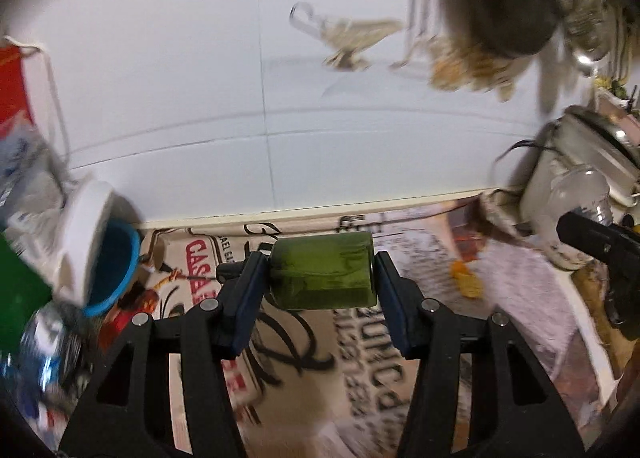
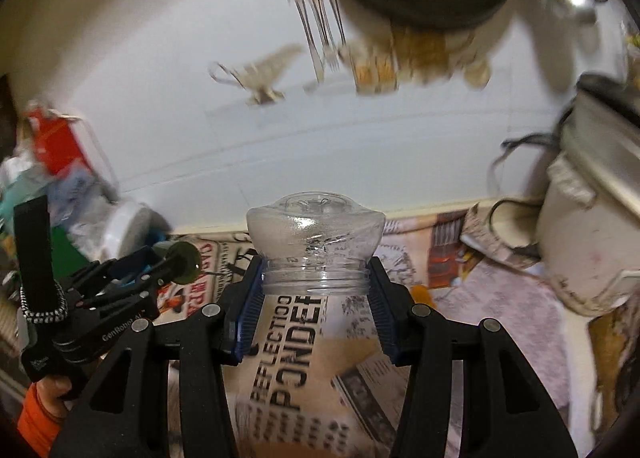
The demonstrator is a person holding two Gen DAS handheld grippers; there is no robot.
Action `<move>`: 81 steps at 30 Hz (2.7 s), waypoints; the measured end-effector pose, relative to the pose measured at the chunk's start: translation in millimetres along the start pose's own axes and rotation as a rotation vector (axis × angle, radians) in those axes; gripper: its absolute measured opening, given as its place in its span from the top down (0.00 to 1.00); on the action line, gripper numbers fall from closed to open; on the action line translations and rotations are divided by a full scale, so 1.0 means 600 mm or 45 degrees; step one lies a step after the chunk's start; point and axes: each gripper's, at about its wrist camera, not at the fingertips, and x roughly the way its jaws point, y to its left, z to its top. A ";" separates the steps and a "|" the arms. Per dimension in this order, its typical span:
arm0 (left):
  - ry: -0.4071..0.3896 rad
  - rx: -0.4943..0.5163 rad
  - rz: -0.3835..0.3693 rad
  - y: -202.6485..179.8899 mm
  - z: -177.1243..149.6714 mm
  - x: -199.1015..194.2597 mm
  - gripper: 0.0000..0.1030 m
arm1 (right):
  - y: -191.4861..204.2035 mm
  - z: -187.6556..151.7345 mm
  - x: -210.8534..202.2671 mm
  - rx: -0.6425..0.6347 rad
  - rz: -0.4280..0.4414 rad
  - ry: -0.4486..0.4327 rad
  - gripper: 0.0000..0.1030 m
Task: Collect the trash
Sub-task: 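Lift the clear cup and green bottle and carry both down over the bin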
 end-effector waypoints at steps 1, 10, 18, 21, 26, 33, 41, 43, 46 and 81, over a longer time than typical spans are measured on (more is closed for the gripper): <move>-0.014 -0.009 0.007 -0.013 -0.005 -0.020 0.48 | 0.001 -0.003 -0.022 -0.022 0.013 -0.018 0.55; -0.131 -0.134 0.002 -0.097 -0.093 -0.240 0.48 | 0.007 -0.054 -0.148 -0.120 0.134 -0.042 0.55; -0.174 -0.145 -0.016 -0.119 -0.161 -0.372 0.48 | 0.034 -0.115 -0.247 -0.138 0.178 -0.083 0.55; -0.165 -0.151 -0.045 -0.109 -0.196 -0.408 0.48 | 0.053 -0.145 -0.277 -0.118 0.174 -0.091 0.55; -0.174 -0.102 -0.079 -0.085 -0.266 -0.484 0.48 | 0.104 -0.210 -0.330 -0.086 0.123 -0.118 0.55; -0.155 -0.076 -0.080 -0.045 -0.385 -0.604 0.48 | 0.184 -0.322 -0.400 -0.009 0.124 -0.131 0.55; -0.092 -0.071 -0.150 -0.033 -0.458 -0.681 0.48 | 0.225 -0.394 -0.458 0.038 0.063 -0.046 0.55; -0.072 -0.081 -0.174 -0.039 -0.472 -0.684 0.48 | 0.229 -0.407 -0.466 0.032 0.044 -0.023 0.55; -0.025 -0.096 -0.195 -0.051 -0.495 -0.670 0.48 | 0.224 -0.427 -0.468 0.029 0.029 0.019 0.55; 0.710 -0.155 -0.250 -0.093 -1.227 0.085 0.48 | -0.049 -1.071 0.184 0.053 0.026 0.666 0.55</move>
